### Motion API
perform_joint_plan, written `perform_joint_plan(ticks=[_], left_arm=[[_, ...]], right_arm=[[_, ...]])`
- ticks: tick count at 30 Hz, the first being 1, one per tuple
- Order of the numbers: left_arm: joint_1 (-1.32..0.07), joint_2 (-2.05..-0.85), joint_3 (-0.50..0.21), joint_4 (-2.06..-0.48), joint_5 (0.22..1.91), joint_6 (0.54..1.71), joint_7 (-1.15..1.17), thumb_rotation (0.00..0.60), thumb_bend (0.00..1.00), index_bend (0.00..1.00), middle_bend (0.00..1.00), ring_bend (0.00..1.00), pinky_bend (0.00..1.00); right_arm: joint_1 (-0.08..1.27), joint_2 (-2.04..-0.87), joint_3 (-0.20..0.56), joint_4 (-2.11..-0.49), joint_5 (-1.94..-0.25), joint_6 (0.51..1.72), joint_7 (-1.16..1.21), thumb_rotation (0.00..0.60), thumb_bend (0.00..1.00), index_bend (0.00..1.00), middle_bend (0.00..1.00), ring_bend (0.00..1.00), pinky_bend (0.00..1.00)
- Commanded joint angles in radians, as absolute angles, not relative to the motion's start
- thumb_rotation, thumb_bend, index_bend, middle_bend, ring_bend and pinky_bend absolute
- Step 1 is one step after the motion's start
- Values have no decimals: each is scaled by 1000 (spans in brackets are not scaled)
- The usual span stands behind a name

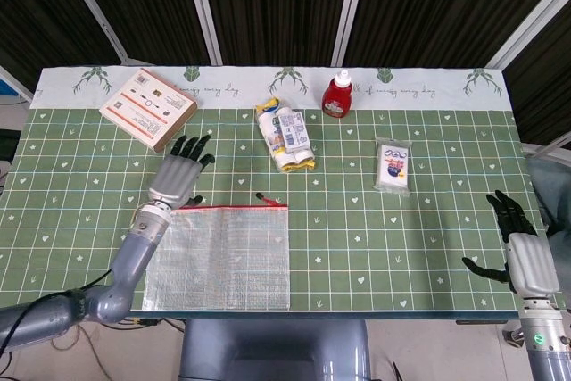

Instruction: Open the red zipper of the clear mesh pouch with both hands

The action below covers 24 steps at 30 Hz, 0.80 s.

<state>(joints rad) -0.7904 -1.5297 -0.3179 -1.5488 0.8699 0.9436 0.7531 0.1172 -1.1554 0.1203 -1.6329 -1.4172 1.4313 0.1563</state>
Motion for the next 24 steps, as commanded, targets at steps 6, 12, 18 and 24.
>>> perform_joint_plan(ticks=[6, 12, 18, 24], left_arm=[[-936, -1684, -316, -1392, 744, 900, 843, 600, 181, 341, 127, 0, 0], [-1010, -1763, -314, -1293, 706, 874, 863, 600, 237, 388, 162, 0, 26], [-1074, -1836, -307, -1193, 685, 841, 872, 600, 244, 413, 216, 13, 79], [-1117, -1892, -292, -1107, 663, 812, 880, 600, 245, 438, 264, 51, 123]], right_arm=[[120, -1149, 128, -1644, -1388, 1409, 167, 600, 156, 0, 0, 0, 206], [121, -1144, 129, -1651, -1377, 1398, 175, 600, 163, 0, 0, 0, 206], [121, -1141, 132, -1655, -1368, 1392, 182, 600, 171, 0, 0, 0, 206], [121, -1138, 134, -1659, -1362, 1388, 186, 600, 174, 0, 0, 0, 206]])
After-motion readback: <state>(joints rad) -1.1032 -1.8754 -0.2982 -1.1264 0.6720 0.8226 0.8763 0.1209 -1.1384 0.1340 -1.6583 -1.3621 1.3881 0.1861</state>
